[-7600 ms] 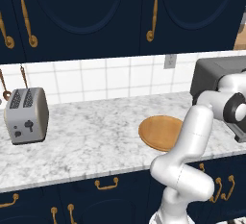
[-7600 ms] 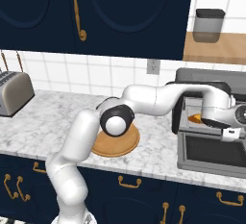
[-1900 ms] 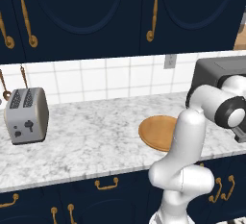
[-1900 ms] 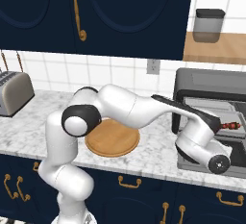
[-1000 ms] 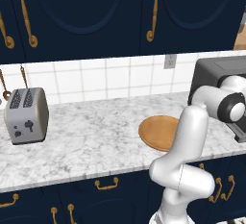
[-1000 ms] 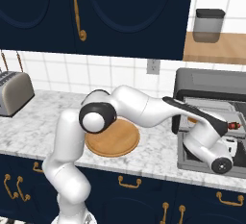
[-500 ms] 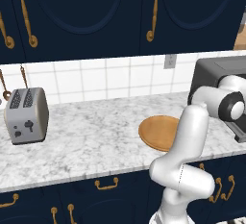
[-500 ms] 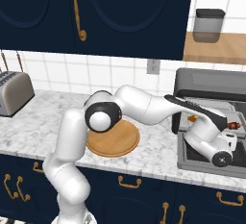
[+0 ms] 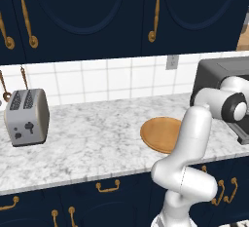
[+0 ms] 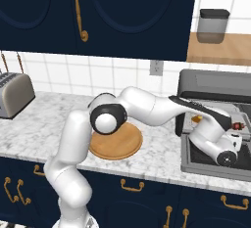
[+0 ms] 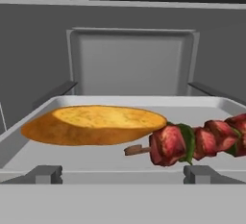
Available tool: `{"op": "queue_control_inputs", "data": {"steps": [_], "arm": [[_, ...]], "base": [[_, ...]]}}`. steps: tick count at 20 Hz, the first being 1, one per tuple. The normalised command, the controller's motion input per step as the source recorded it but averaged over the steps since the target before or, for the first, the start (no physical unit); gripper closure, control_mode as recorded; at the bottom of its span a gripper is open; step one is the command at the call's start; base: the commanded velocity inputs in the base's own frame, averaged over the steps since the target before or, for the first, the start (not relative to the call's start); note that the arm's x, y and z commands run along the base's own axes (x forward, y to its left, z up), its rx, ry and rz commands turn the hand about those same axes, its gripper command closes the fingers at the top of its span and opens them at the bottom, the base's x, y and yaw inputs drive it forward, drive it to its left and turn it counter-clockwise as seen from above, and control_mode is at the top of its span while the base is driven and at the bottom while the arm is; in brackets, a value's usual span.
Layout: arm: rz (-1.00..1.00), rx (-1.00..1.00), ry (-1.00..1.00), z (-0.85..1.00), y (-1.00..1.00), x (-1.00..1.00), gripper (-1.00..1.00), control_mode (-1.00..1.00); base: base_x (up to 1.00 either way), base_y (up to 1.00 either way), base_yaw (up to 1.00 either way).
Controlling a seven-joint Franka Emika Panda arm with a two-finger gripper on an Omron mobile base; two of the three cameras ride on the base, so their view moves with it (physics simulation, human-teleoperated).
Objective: Pick up the kebab skewer and baguette bread, and place them inside the toaster oven. Close the toaster oven door and start by setting the timer.
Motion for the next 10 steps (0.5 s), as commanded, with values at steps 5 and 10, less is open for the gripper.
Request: {"op": "queue_control_inputs", "data": {"steps": [5, 10], "arm": [[0.00, 0.00, 0.00, -0.01, 0.00, 0.11, -1.00, -1.00], [0.00, 0.00, 0.00, 0.00, 0.00, 0.18, -1.00, -1.00]], "base": [[0.00, 0.00, 0.00], [0.00, 0.00, 0.00]]}}
